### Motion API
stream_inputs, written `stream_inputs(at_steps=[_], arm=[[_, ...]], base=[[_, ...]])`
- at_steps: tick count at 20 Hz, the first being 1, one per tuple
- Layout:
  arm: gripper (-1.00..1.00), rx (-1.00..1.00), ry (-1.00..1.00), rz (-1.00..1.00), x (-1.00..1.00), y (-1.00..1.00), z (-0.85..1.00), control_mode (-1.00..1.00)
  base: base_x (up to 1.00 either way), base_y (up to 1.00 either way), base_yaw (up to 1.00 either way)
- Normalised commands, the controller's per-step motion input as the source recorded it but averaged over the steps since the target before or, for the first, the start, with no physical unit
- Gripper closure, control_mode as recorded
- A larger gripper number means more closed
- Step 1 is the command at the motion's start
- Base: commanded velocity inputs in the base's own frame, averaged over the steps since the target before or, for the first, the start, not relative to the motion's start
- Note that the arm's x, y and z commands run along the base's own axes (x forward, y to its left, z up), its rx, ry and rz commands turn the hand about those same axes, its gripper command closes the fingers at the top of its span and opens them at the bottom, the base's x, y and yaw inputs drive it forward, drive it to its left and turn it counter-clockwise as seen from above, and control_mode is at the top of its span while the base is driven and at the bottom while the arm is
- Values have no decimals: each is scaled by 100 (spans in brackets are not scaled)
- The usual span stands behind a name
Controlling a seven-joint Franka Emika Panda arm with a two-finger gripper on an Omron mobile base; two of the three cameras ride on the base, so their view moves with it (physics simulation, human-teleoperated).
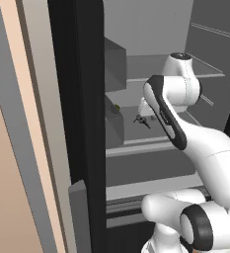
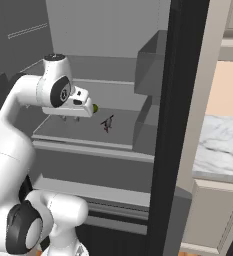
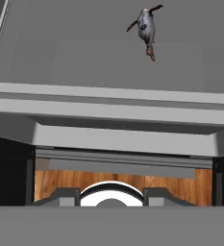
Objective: Take the fish out of the fridge, briefly rinse it in the sink, and place it on the tray next to the sink.
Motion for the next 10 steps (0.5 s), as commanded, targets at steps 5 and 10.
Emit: stream_inputs(at_steps=[5, 10], arm=[[-100, 3, -1, -3, -21, -8, -1, -100], [-100, 0, -1, -3, -14, -24, -13, -100]], base=[[0, 0, 0], [0, 0, 0]])
